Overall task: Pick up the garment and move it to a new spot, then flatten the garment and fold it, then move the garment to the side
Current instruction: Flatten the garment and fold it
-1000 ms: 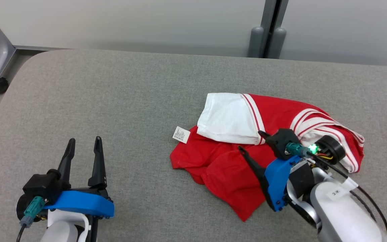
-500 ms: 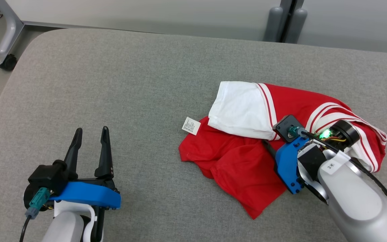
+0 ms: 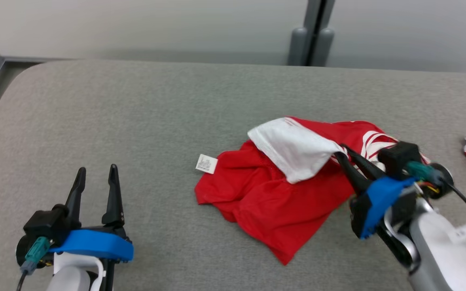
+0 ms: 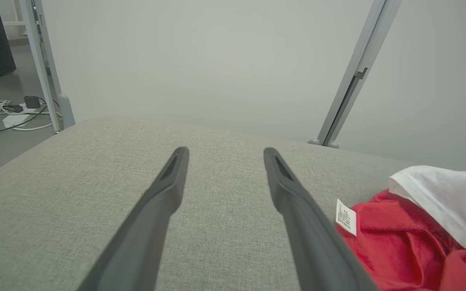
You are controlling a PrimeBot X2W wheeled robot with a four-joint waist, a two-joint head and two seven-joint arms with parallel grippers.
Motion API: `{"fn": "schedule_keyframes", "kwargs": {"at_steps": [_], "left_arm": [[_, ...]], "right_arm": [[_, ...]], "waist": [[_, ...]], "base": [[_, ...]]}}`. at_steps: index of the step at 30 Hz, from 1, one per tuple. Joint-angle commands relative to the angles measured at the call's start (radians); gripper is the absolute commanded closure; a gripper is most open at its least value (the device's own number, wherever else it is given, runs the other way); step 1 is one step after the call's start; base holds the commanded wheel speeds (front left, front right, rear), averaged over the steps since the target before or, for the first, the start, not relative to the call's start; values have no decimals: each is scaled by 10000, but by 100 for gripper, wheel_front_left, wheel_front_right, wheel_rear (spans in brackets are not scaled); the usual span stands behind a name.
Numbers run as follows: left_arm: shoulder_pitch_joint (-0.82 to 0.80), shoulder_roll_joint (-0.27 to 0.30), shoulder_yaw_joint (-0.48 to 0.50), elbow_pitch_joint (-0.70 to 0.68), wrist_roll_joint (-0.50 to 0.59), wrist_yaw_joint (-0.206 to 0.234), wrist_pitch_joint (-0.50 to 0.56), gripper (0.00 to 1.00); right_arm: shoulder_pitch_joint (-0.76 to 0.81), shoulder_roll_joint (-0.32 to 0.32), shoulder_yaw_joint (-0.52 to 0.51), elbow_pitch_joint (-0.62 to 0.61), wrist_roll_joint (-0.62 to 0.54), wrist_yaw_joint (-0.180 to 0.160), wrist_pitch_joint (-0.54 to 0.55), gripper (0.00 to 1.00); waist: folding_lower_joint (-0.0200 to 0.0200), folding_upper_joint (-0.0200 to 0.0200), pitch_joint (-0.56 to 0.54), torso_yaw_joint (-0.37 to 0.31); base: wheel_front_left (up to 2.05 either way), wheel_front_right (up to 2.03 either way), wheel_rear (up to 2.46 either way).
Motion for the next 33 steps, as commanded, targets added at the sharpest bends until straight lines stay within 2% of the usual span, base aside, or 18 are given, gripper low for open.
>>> {"fn": "schedule_keyframes", "kwargs": {"at_steps": [1, 7, 12, 15, 22, 23, 24, 28, 33], "left_arm": [[169, 94, 163, -76, -9, 50, -47, 0], [585, 200, 504, -395, -4, 220, -46, 0], [742, 211, 647, -636, 34, 320, -46, 0], [714, 220, 608, -716, 46, 354, -46, 0], [664, 161, 445, -746, 58, 371, -21, 0], [678, 150, 418, -738, 55, 370, -15, 0], [696, 146, 405, -730, 45, 375, -11, 0], [809, 165, 391, -715, -5, 404, -3, 0], [923, 175, 370, -768, -37, 462, 15, 0]], "right_arm": [[985, 88, -711, -947, 301, 0, 33, 100], [3230, 548, -2711, -3318, 124, 3, 793, 100], [4477, 991, -3942, -4401, -236, 3, 1353, 100], [4982, 1276, -4638, -4759, -495, 3, 1544, 100], [5573, 1510, -5174, -4465, -1032, 2, 2137, 100], [5595, 1537, -5212, -4324, -1099, 3, 2219, 78], [5566, 1570, -5229, -4232, -1124, 3, 2255, 0], [5525, 1731, -5281, -4231, -991, 3, 2199, 0], [5325, 1976, -5846, -4869, -742, 3, 1893, 0]], "waist": [[0, -1, -394, -546], [0, -1, -534, -1303], [0, -1, -523, -1598], [0, -1, -514, -1603], [0, -1, -520, -1470], [0, -1, -528, -1439], [0, -1, -535, -1416], [0, -1, -588, -1365], [0, -1, -677, -1337]], "base": [[0, 0, 0], [0, 0, 0], [0, 0, 0], [0, 0, 0], [0, 0, 0], [0, 0, 0], [0, 0, 0], [0, 0, 0], [0, 0, 0]]}}
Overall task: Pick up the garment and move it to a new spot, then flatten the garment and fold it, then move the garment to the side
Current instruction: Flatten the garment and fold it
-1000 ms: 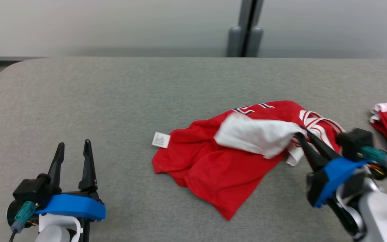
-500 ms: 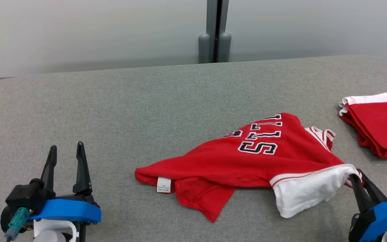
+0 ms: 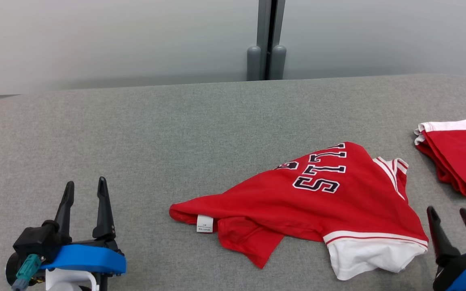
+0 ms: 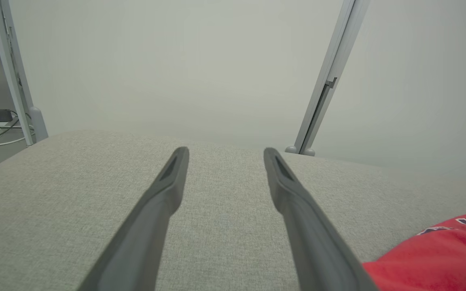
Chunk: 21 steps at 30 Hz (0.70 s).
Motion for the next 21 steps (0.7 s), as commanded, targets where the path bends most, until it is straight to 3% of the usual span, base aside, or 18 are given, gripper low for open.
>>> {"fn": "schedule_keyframes", "kwargs": {"at_steps": [1, 5, 9, 15, 21], "left_arm": [[65, 22, 28, -48, -38, 81, 1, 0], [147, 27, 9, -131, -49, 140, 31, 0], [116, 8, -56, -233, -48, 168, 91, 0], [-218, -81, -288, -319, 16, 120, 149, 0], [-518, -164, -550, -304, 77, 35, 163, 0]], "right_arm": [[-196, 93, -89, -283, 206, 5, -111, 0], [-615, 164, 47, -477, 432, 5, 58, 0], [-1588, -91, 885, 60, 343, 5, 811, 0], [-3669, -743, 2216, 2041, -194, 4, 2437, 0], [-5166, -1238, 2669, 4409, -731, 5, 3385, 0]], "waist": [[1, 0, -24, -10], [1, 0, -60, -55], [1, 0, -10, -81], [1, 0, 250, 192], [1, 0, 686, 726]], "base": [[0, 0, 0], [0, 0, 0], [0, 0, 0], [0, 0, 0], [0, 0, 0]]}}
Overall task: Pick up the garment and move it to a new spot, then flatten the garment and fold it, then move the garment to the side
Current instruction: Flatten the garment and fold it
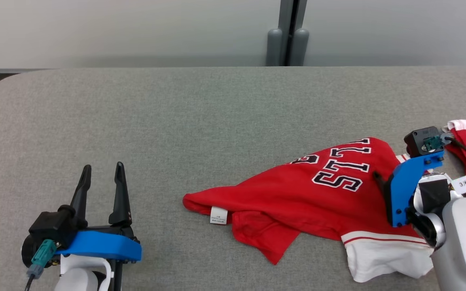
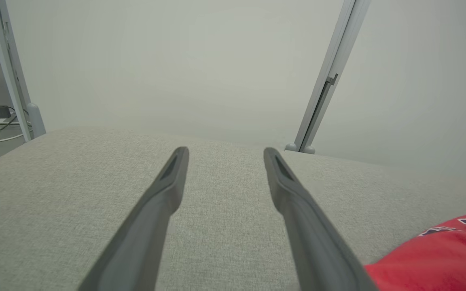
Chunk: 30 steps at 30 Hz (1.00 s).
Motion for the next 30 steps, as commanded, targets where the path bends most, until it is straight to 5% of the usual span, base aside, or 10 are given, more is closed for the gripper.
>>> {"fn": "schedule_keyframes", "kwargs": {"at_steps": [1, 5, 6, 7, 22, 23, 24, 30], "left_arm": [[-221, 3, -71, 12, 57, -58, -8, 0], [-466, -50, -177, 86, 104, -120, -32, 0], [-528, -72, -202, 112, 92, -152, -42, 0], [-592, -108, -223, 148, 53, -188, -50, 0], [-1265, -196, -229, 544, 123, -349, -180, 0], [-1283, -204, -228, 571, 136, -337, -185, 0], [-1277, -208, -230, 605, 143, -348, -189, 0], [-1055, -196, -194, 787, 180, -371, -208, 0]], "right_arm": [[-415, -47, -8, 594, -146, 5, 124, 0], [-954, -74, -69, 1949, -223, 5, 209, 0], [-1090, -63, -96, 2264, -211, 5, 171, 78], [-1226, -51, -98, 2504, -176, 5, 59, 100], [-3878, 265, -630, 4361, -761, 4, -4973, 100], [-3954, 257, -549, 4517, -751, 4, -5145, 31], [-4004, 238, -512, 4707, -695, 4, -5300, 0], [-3592, -20, -94, 5081, -146, 4, -6149, 0]], "waist": [[-1, 0, 303, 307], [-1, 0, 661, 628], [-1, 0, 744, 701], [-1, 0, 826, 773], [-1, 0, 1299, 996], [-1, 0, 1272, 982], [-1, 0, 1232, 964], [-1, 0, 814, 776]], "base": [[0, 0, 0], [0, 0, 0], [0, 0, 0], [0, 0, 0], [0, 0, 0], [0, 0, 0], [0, 0, 0], [0, 0, 0]]}}
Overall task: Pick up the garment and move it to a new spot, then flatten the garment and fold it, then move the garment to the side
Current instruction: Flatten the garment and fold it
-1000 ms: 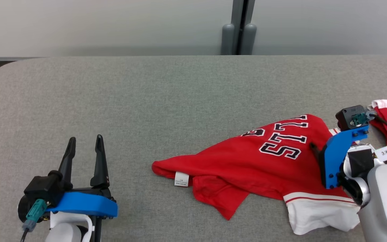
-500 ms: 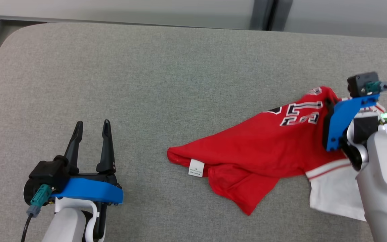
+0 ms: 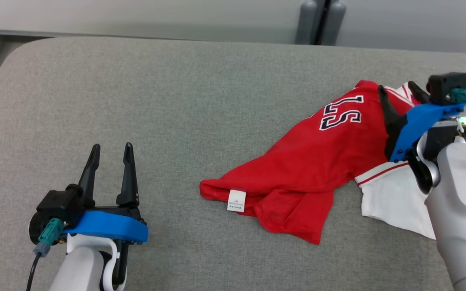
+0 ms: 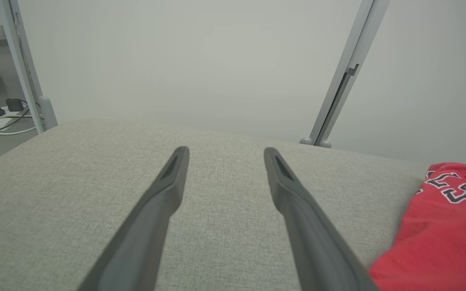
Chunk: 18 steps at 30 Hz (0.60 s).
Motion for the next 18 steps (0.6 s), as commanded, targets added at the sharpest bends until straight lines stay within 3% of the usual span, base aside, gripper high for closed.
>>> {"fn": "schedule_keyframes", "kwargs": {"at_steps": [1, 11, 18], "left_arm": [[135, 21, 66, 45, 74, -14, -51, 0], [790, 126, 325, 53, -49, 71, -60, 0], [1342, 212, 574, -88, -70, 159, -65, 0]], "right_arm": [[390, -177, 160, -157, 312, 2, -420, 0], [2851, -483, 787, -2956, 1752, 2, -1934, 0], [5532, -12, 454, -5666, 1792, 2, -2114, 0]], "waist": [[-1, 0, -250, -165], [-1, 0, -1138, -801], [-1, 0, -1536, -1284]], "base": [[0, 0, 0], [0, 0, 0], [0, 0, 0]]}}
